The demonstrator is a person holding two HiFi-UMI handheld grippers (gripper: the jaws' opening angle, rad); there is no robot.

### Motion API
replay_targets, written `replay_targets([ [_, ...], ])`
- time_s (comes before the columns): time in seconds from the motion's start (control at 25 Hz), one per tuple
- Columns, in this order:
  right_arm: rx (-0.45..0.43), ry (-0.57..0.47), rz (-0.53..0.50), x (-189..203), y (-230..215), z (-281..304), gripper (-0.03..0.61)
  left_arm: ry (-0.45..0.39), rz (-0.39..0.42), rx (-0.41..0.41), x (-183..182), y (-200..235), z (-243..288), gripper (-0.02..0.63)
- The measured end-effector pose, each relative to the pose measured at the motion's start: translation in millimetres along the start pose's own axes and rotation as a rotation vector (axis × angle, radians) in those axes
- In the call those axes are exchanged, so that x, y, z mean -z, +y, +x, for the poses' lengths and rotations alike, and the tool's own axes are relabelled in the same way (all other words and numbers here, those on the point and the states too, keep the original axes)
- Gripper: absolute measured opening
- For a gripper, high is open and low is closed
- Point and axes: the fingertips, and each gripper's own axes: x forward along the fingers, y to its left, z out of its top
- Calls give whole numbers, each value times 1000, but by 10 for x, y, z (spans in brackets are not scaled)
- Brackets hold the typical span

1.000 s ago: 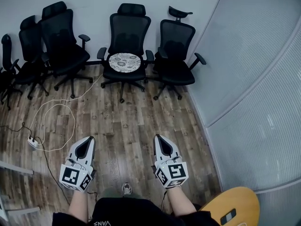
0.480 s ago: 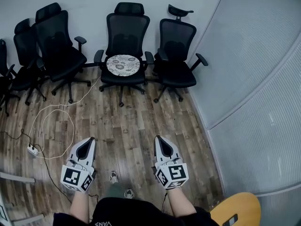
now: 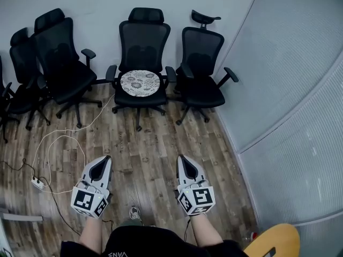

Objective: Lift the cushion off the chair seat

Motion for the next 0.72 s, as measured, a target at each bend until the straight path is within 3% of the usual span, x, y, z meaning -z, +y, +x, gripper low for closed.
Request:
replay_targets([
  [0.36, 18, -3, -3, -52, 11, 511, 14, -1, -11, 19, 4, 416, 334, 11],
  [0.72, 16, 13, 0, 6, -301, 1110, 14, 9, -18, 14, 94, 728, 950, 11],
])
